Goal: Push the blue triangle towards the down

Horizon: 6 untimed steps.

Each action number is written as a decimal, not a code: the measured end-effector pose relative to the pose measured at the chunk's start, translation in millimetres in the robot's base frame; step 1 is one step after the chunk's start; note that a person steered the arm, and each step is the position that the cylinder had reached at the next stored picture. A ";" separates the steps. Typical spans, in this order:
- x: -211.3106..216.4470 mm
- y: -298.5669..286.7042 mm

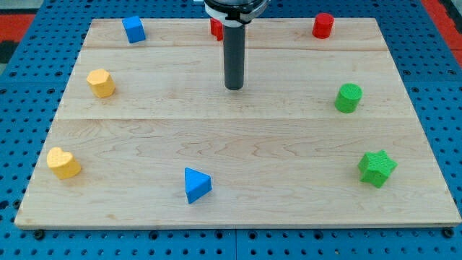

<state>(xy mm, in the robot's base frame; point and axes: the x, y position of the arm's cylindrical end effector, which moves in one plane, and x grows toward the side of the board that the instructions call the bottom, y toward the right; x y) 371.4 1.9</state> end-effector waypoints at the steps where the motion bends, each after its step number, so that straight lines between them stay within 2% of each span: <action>1: -31.7 15.5; 3: -47.1 36.4; 4: -45.4 73.6; 5: -49.7 191.0; 6: -95.6 270.2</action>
